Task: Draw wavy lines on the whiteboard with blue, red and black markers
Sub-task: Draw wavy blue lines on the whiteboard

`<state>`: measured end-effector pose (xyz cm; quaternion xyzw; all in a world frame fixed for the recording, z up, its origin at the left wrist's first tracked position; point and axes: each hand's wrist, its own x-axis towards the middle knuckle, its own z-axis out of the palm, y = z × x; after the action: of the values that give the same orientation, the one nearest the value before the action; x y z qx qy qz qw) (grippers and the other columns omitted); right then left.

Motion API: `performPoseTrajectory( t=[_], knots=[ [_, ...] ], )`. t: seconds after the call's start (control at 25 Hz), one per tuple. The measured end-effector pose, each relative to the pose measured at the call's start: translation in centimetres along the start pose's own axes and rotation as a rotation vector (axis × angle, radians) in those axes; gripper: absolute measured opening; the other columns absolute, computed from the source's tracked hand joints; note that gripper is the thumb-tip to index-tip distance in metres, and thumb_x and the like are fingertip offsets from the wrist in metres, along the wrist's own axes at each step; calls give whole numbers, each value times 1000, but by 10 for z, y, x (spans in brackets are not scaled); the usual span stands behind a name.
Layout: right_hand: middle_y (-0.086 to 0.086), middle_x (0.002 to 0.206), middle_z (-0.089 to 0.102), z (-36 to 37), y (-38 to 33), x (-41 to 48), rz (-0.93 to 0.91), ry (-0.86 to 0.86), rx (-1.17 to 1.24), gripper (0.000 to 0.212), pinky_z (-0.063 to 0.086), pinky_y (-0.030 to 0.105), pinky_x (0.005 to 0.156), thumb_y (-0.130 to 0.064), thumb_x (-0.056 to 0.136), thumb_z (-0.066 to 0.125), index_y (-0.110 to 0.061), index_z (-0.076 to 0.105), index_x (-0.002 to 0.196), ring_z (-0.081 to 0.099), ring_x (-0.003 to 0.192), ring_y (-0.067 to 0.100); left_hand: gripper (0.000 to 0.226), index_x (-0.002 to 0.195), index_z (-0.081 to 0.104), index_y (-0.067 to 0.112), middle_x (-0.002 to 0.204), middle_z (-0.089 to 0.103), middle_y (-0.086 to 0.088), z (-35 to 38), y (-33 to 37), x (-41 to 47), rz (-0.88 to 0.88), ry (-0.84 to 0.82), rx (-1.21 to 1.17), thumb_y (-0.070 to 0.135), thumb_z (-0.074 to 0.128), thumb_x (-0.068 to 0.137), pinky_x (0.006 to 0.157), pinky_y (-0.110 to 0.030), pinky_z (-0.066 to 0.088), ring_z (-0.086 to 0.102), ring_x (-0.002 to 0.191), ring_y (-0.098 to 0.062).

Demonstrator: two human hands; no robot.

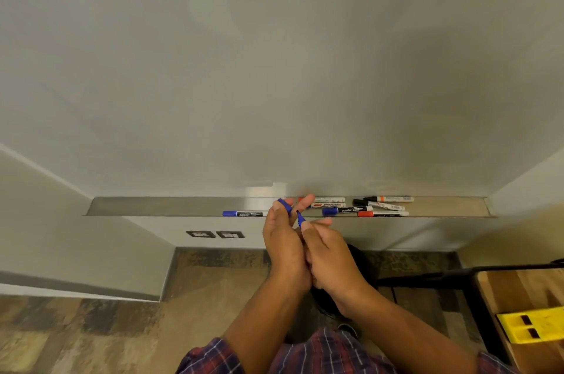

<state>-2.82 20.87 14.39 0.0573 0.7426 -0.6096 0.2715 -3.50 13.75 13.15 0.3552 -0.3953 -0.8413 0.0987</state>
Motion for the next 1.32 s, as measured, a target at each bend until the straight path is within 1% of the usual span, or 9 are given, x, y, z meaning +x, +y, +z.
performPoseTrajectory(
  t=[0.04,0.12,0.32,0.48,0.64,0.8,0.96,1.12,1.32],
  knots=[
    [-11,60,59,-1,1,0,23,-36,29,39,43,23,53,-38,111,40,-19,69,93,56,52,1,38,127,56,13,117,80,-6,-2,2,2,-25,8,-23,40,32,116,73,-38,63,79,81,-36],
    [-2,60,53,-4,5,2,42,-93,68,39,39,26,47,-38,111,41,-13,66,96,48,47,10,39,131,55,16,117,80,-4,-6,3,8,-53,32,-45,41,31,116,75,-39,63,80,91,-35],
    [2,67,60,-8,12,6,79,-100,80,27,47,27,52,-32,110,45,-21,70,109,54,57,14,32,128,52,14,115,81,-5,-21,-8,27,-79,93,-16,37,33,116,97,-53,60,80,99,-32],
    [2,68,62,-9,10,10,97,-77,110,24,49,28,55,-31,110,47,-25,71,106,54,59,15,25,120,64,12,110,80,-6,-48,-25,50,-50,216,204,29,48,113,79,-38,65,80,94,-24],
    [5,72,62,-13,9,14,85,-73,134,24,51,29,55,-31,110,46,-26,70,110,55,59,15,17,116,73,12,106,78,-4,-68,-38,76,106,180,573,20,61,106,85,-33,62,75,98,-18],
    [7,74,62,-20,10,20,86,-43,151,23,51,30,56,-30,110,48,-24,69,112,56,62,18,27,127,74,10,116,77,-6,-77,-38,114,348,75,1109,18,69,102,96,-25,51,71,106,-21],
    [6,71,62,-25,6,26,71,-6,159,23,52,31,56,-29,110,48,-22,70,114,56,61,18,19,121,74,23,105,73,-3,-80,-31,152,469,-55,1647,26,65,104,104,-36,37,63,105,-21],
    [5,71,61,-27,4,25,38,3,173,24,51,31,55,-28,110,47,-22,70,115,54,61,18,18,119,74,26,106,70,-2,-83,-36,176,570,-131,1897,26,62,106,105,-43,33,57,111,-23],
    [2,69,61,-29,6,23,27,14,166,25,52,31,57,-28,110,46,-22,70,115,55,59,14,24,122,73,29,113,72,-1,-85,-46,191,617,-191,2036,19,62,105,109,-45,32,58,120,-23]
  ],
)
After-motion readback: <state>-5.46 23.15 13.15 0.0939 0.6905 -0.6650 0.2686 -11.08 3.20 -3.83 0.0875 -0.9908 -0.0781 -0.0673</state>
